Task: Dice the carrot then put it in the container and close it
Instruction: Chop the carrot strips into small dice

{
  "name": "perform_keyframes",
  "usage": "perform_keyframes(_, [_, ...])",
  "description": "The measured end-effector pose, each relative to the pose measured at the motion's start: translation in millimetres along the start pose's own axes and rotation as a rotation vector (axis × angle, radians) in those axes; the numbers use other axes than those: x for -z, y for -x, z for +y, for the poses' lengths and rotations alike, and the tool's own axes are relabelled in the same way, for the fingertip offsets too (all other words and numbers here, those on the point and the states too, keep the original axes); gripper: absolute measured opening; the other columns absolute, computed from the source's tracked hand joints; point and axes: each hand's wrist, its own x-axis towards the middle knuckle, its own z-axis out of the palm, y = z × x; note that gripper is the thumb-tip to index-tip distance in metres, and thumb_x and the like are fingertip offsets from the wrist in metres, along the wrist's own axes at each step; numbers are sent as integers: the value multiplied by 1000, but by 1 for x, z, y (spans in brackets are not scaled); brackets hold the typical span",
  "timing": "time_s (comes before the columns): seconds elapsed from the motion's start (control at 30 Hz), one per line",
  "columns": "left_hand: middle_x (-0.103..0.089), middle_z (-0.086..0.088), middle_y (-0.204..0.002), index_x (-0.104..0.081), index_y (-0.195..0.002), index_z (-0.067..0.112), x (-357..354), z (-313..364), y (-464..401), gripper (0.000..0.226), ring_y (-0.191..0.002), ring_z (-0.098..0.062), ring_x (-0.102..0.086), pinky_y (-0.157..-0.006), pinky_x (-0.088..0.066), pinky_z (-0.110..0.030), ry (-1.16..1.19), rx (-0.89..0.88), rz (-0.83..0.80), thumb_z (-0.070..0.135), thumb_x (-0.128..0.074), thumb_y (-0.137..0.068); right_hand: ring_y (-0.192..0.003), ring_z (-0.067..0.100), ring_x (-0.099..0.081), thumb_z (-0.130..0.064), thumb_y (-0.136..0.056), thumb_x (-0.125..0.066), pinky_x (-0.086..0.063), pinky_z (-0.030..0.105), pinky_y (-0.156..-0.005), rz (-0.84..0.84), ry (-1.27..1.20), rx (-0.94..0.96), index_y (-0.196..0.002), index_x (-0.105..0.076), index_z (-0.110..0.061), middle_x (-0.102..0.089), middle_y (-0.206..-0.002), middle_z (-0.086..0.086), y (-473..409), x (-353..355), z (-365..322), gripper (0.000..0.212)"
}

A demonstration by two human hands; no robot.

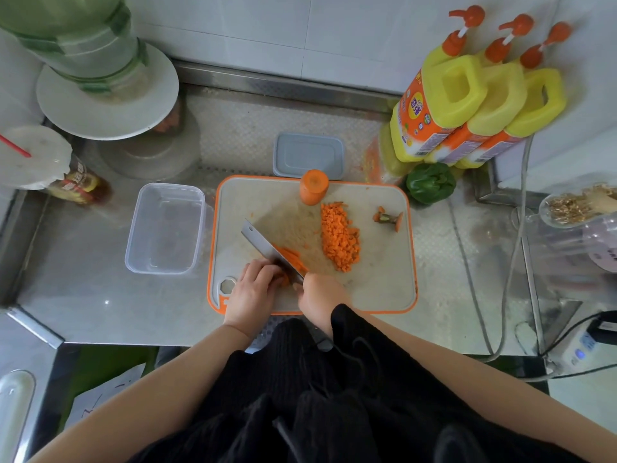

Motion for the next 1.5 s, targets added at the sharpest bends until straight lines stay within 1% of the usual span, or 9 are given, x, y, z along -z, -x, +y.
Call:
perform_keyframes(0.27, [-63,-6,-99,-70,-94,7,0,-5,2,31,-95,-21,-54,-74,-55,-37,-59,-113,19,26,-47,-93,-96,31,-62,-21,-99,-44,-40,30,-69,4,-6,2,-109,-56,-7,-65,-107,12,-4,-5,2,20])
perform_keyframes(0.53, [-63,-6,-99,-70,-94,8,1,-7,2,26,-93,-20,-53,-73,-55,-38,-62,-148,8,21,-47,-90,-92,30,-61,-37,-100,-43,-39,31,-67,-54,-112,-10,-108,-57,-7,-65,-100,11,-9,4,6,34])
perform_keyframes(0.7, [-62,-5,-99,-68,-96,9,2,-9,2,26,-93,-21,-52,-69,-56,-40,-58,-133,-4,22,-46,-91,-97,30,-61,-33,-102,-40,-42,32,-74,-14,-46,5,-111,-57,-7,-65,-106,11,4,7,6,32])
perform_keyframes(0.87, [-62,-5,-97,-68,-95,8,1,-11,2,26,-91,-20,-51,-67,-56,-39,-74,-128,-18,20,-46,-88,-96,29,-62,-34,-102,-38,-47,36,-78,10,-12,-1,-112,-57,-8,-65,-104,10,20,9,4,33])
perform_keyframes(1.07, [-63,-6,-94,-69,-93,6,-1,-10,0,15,-90,-18,-49,-69,-53,-35,-80,-111,1,10,-57,-85,-93,30,-61,-29,-102,-38,-44,34,-72,-25,16,-2,-110,-57,-8,-64,-101,10,21,8,2,29])
perform_keyframes(1.2, [-64,-4,-91,-69,-89,6,0,-9,-1,24,-88,-16,-50,-68,-50,-30,-66,-132,16,20,-49,-89,-91,30,-62,-21,-99,-45,-45,33,-71,-45,15,-16,-106,-58,-9,-62,-92,9,18,6,-1,19])
perform_keyframes(1.3, [-64,-4,-90,-69,-88,7,0,-9,-2,25,-87,-16,-50,-69,-48,-29,-66,-132,28,20,-48,-89,-81,28,-59,-18,-96,-48,-44,32,-67,-44,34,-16,-102,-59,-9,-57,-83,6,16,5,-3,14])
perform_keyframes(1.37, [-65,-4,-90,-69,-89,6,-1,-9,-2,25,-88,-16,-50,-70,-49,-30,-62,-130,30,20,-48,-89,-78,26,-56,-17,-96,-49,-44,32,-66,-35,43,-19,-102,-58,-9,-59,-86,7,16,4,-4,14])
perform_keyframes(1.5, [-65,-6,-91,-68,-89,5,-1,-10,-2,26,-89,-18,-53,-69,-52,-32,-65,-148,30,21,-48,-91,-83,28,-59,-17,-96,-47,-43,32,-68,-41,39,-24,-105,-58,-8,-65,-99,11,12,1,-5,16])
